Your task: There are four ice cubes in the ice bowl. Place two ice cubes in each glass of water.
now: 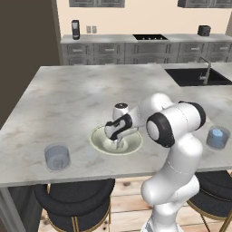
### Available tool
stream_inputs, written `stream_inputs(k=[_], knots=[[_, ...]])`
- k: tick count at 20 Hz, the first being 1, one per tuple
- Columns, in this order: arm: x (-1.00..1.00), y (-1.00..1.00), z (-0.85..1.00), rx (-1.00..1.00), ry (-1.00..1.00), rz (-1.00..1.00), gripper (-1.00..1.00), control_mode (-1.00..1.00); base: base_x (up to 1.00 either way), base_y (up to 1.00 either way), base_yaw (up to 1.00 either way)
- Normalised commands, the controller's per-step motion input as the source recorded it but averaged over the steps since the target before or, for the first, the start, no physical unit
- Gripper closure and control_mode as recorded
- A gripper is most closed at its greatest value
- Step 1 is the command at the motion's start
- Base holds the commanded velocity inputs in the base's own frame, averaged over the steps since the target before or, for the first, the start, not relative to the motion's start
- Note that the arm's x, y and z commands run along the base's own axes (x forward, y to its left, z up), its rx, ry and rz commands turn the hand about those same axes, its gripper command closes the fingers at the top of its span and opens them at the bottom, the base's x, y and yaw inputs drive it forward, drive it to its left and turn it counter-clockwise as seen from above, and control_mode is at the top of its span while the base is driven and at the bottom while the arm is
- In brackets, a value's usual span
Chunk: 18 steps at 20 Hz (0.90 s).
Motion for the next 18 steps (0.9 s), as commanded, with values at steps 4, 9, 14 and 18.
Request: stream_inputs(k=[4, 9, 14, 18], knots=[[0.00, 0.01, -0.33, -0.01, 0.04, -0.04, 1.00, -1.00, 0.00, 0.00, 0.00], [-0.42, -0.23, -0.54, -0.01, 0.12, -0.18, 1.00, -1.00, 0.00, 0.00, 0.00], [-0.59, -0.08, -0.52, -0.02, 0.07, -0.25, 1.00, -1.00, 0.00, 0.00, 0.00], [-0.46, 0.00, -0.21, -0.02, 0.02, -0.22, 1.00, -1.00, 0.00, 0.00, 0.00]])
